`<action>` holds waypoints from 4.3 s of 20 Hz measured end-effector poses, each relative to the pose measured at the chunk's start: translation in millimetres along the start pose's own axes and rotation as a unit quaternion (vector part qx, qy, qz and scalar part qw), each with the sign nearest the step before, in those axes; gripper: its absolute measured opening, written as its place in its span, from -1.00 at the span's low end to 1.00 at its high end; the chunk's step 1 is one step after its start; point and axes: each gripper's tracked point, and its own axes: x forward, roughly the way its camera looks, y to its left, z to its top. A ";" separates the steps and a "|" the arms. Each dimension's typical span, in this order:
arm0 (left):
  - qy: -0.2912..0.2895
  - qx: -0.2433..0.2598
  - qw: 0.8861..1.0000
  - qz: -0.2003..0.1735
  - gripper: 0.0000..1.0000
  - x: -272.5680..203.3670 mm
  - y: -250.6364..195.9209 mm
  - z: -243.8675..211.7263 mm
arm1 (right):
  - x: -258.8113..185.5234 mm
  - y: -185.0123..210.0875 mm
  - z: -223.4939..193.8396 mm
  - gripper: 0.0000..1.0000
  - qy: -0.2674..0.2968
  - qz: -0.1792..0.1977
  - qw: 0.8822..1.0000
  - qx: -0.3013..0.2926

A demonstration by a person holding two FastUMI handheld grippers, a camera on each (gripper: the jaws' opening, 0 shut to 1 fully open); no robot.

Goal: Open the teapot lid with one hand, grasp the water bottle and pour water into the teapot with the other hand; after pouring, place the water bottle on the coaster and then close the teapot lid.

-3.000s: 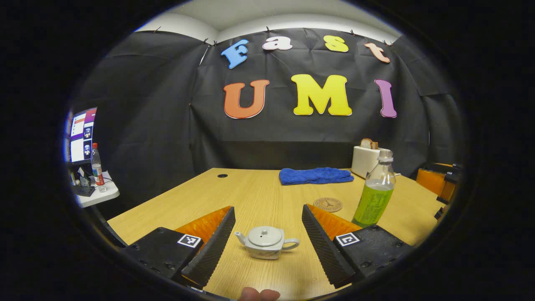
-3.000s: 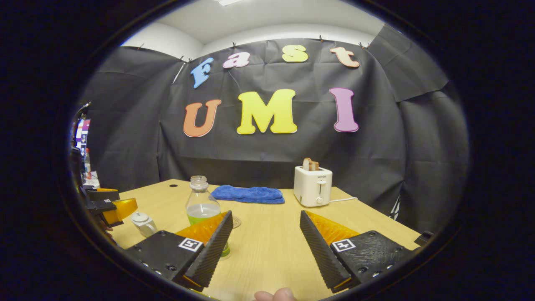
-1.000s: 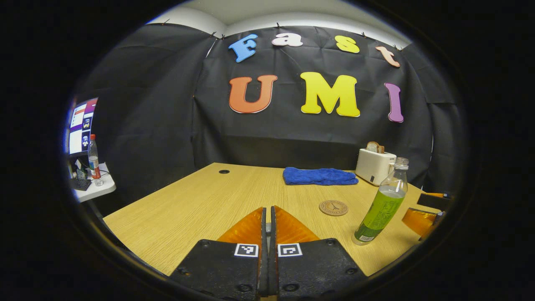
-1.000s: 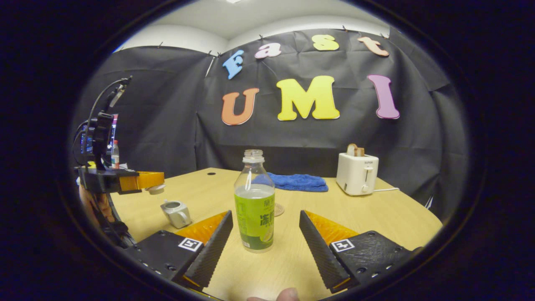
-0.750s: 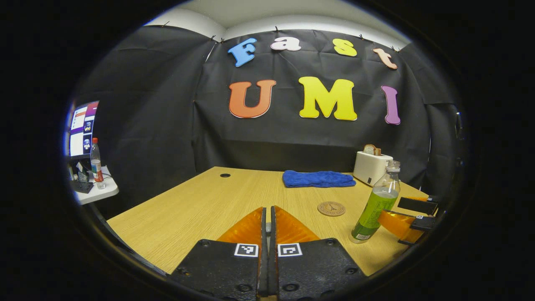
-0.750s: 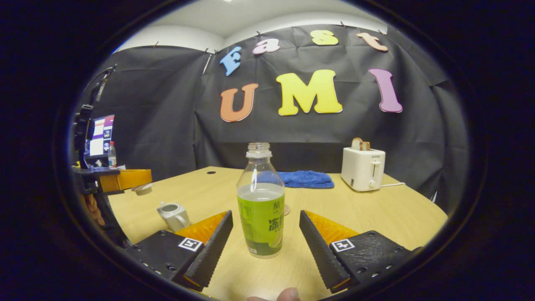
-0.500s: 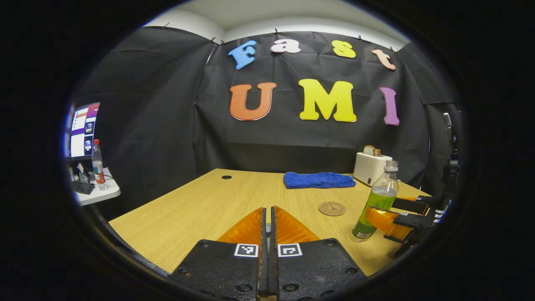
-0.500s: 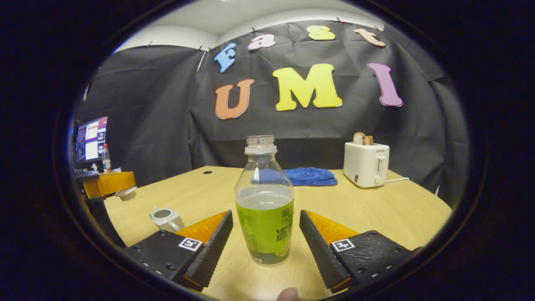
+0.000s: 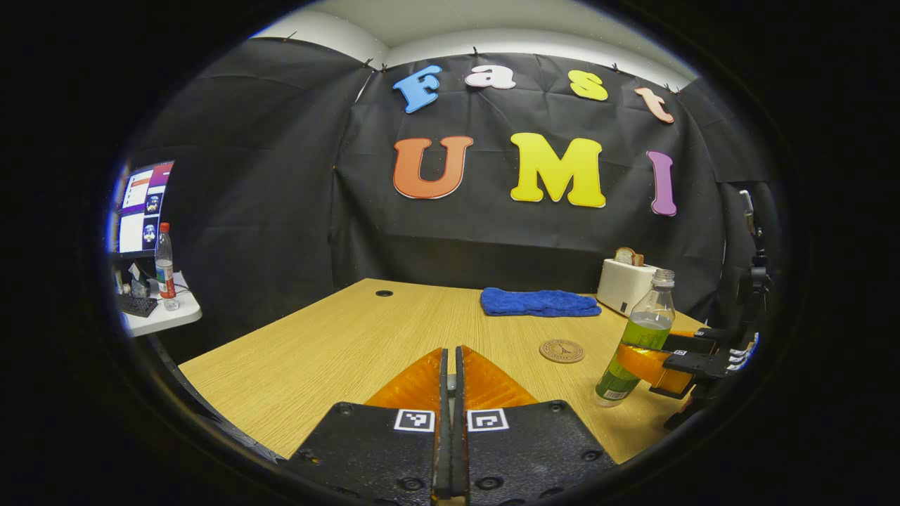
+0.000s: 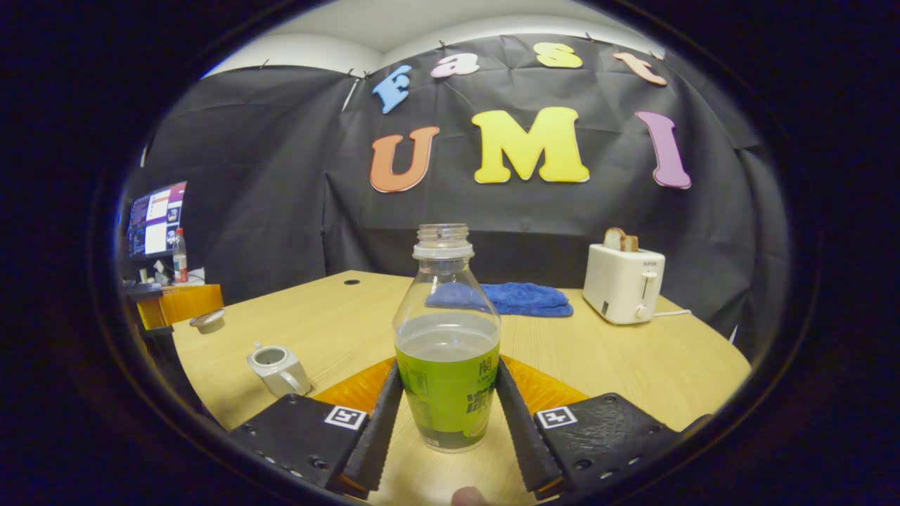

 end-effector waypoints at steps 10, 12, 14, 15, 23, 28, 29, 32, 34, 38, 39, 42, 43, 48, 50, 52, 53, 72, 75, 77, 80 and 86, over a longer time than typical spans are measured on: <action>-0.004 -0.004 1.000 0.000 -0.94 -3.6 21.3 4.4 | 34.7 19.1 40.8 0.43 -0.030 -0.002 0.949 -0.312; -0.007 -0.007 1.000 -0.001 -0.94 -2.2 25.3 5.5 | 40.9 22.7 43.0 0.42 -0.041 -0.009 0.922 -0.385; -0.006 -0.008 1.000 0.000 -0.94 -2.1 32.0 4.1 | 46.2 30.3 36.2 0.45 -0.042 -0.003 0.899 -0.436; -0.006 -0.007 1.000 0.002 -0.94 -1.5 36.0 3.7 | 47.3 34.4 34.1 0.45 -0.042 0.000 0.889 -0.455; -0.002 -0.013 1.000 0.013 -0.94 -0.9 56.7 -0.3 | 54.6 62.4 34.7 0.45 -0.082 -0.001 0.771 -0.632; 0.005 -0.005 1.000 0.019 -0.94 -2.9 66.8 -3.3 | 60.6 75.2 31.5 0.43 -0.088 0.008 0.726 -0.682; 0.006 -0.001 1.000 0.019 -0.94 -3.6 68.3 -3.3 | 61.2 77.3 30.9 0.45 -0.089 0.008 0.718 -0.691; 0.010 0.003 1.000 0.019 -0.94 -3.9 72.9 -5.4 | 59.9 83.5 33.2 0.44 -0.103 0.005 0.678 -0.728; 0.014 0.001 1.000 0.022 -0.94 -3.9 74.6 -6.9 | 57.9 88.2 31.0 0.45 -0.105 0.009 0.655 -0.749; 0.020 0.009 1.000 0.015 -0.94 -3.9 71.6 -9.1 | 61.5 94.7 28.9 0.45 -0.106 0.012 0.609 -0.786; 0.020 0.009 1.000 0.012 -0.94 -4.0 71.6 -9.3 | 60.0 94.3 28.3 0.44 -0.108 0.010 0.596 -0.796; 0.017 0.005 1.000 0.000 -0.94 -3.1 67.8 -10.0 | 57.1 95.7 27.1 0.44 -0.112 0.009 0.557 -0.823; 0.016 0.007 1.000 0.000 -0.94 -2.7 68.0 -10.6 | 55.2 97.8 26.5 0.45 -0.115 0.011 0.547 -0.829; 0.020 0.006 1.000 0.001 -0.94 -2.7 72.0 -12.5 | 48.7 101.0 20.4 0.45 -0.133 0.004 0.495 -0.858; 0.016 0.007 1.000 -0.002 -0.94 -2.0 70.8 -11.1 | 45.0 102.4 18.3 0.45 -0.140 0.002 0.479 -0.867; 0.018 0.010 1.000 -0.007 -0.94 -2.1 68.0 -13.7 | 43.0 103.0 16.2 0.45 -0.145 0.000 0.468 -0.872; 0.019 0.013 1.000 -0.008 -0.94 -1.6 68.7 -13.9 | 43.3 102.8 16.0 0.45 -0.147 0.000 0.462 -0.875; 0.037 0.020 0.999 -0.014 -0.94 -3.5 80.5 -23.7 | 52.5 98.2 28.3 0.43 -0.168 -0.013 0.414 -0.894; 0.036 0.021 0.999 -0.013 -0.94 -4.2 81.4 -22.2 | 53.1 97.9 28.4 0.46 -0.167 -0.010 0.421 -0.892; 0.035 0.019 0.999 -0.009 -0.94 -5.6 86.4 -22.3 | 52.2 98.6 29.1 0.44 -0.163 -0.007 0.428 -0.889; 0.031 0.014 0.999 0.002 -0.94 -7.6 94.9 -18.0 | 54.8 97.1 28.3 0.46 -0.148 0.010 0.474 -0.868; 0.023 0.009 1.000 0.009 -0.94 -9.7 97.7 -13.8 | 61.9 90.4 28.2 0.44 -0.107 0.045 0.617 -0.778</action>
